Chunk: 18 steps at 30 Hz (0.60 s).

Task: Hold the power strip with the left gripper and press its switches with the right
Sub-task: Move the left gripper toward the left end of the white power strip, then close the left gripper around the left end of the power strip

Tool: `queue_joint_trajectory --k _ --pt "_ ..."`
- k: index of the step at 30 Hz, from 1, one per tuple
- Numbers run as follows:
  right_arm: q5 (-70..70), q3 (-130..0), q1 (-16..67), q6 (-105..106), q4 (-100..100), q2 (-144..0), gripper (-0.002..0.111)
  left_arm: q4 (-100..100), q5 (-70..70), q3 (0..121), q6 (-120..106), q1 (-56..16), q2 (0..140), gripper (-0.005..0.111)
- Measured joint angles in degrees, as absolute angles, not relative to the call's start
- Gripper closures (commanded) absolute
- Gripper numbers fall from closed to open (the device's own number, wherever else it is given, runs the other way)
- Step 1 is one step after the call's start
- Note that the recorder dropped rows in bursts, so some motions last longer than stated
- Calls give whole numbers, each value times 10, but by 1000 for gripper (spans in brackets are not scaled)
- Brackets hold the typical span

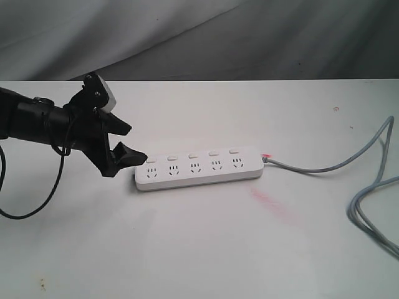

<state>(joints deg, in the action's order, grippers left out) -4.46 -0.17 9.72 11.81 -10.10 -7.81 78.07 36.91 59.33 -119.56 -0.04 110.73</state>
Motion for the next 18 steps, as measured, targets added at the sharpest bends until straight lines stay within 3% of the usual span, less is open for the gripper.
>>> queue_joint_trajectory --k 18 --pt "-45 -2 97 118 -101 -78 108 681 371 594 -1197 0 1147 28"
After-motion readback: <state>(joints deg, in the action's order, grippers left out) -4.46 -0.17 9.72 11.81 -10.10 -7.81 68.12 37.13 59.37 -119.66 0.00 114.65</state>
